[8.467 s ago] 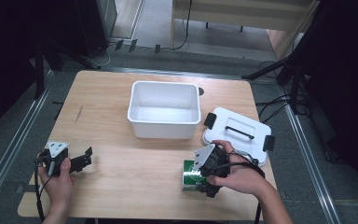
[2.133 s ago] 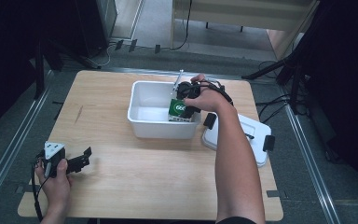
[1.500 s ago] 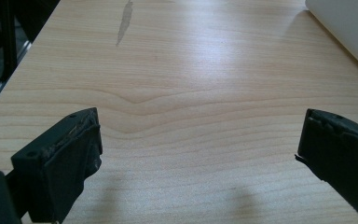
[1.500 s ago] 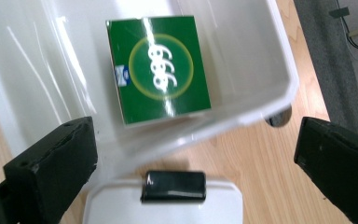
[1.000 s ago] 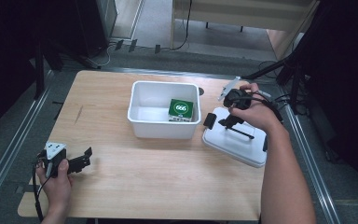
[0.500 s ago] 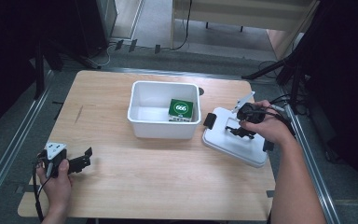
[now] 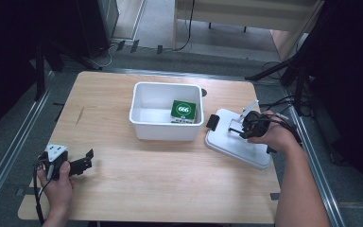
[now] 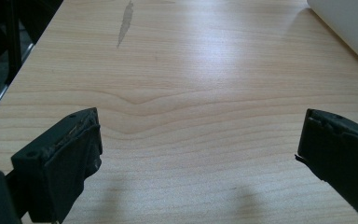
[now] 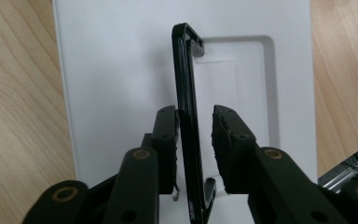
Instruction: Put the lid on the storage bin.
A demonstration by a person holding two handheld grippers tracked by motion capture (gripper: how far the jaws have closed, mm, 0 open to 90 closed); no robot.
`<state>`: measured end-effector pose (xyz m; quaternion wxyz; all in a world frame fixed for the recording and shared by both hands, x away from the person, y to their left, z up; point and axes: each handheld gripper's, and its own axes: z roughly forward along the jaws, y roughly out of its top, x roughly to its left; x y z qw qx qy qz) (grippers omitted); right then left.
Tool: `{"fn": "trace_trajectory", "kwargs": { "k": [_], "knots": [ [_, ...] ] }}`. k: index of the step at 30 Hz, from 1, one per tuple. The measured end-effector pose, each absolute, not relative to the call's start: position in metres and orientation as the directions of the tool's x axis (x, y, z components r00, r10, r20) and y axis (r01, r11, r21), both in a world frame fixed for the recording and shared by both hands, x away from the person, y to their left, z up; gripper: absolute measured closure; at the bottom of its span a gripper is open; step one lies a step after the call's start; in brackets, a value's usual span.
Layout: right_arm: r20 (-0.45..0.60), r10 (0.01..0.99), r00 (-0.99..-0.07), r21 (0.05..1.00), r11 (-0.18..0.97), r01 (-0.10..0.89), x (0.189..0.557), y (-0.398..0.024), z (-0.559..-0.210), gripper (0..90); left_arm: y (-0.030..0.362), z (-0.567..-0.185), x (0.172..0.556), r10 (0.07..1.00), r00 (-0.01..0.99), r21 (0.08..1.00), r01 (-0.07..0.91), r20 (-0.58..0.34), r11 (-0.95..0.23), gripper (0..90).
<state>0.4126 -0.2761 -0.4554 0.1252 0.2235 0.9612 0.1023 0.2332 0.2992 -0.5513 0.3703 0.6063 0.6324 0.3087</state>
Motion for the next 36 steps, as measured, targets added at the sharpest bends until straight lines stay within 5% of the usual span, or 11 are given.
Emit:
{"fn": "trace_trajectory", "kwargs": {
  "k": [12, 36],
  "knots": [
    [-0.258, 0.408, -0.876, 0.251, 0.904, 0.347, 0.415, -0.273, -0.459, 85.3, 0.299, -0.551, 0.233, 0.995, 0.009, 0.84, 0.538, -0.095, 0.076, 0.0],
    [-0.312, 0.361, -0.879, 0.29, 0.917, 0.274, 0.405, -0.298, -0.396, 85.5, 0.298, -0.551, 0.233, 0.996, 0.007, 0.839, 0.539, -0.089, 0.071, 0.0]
  ]
}}
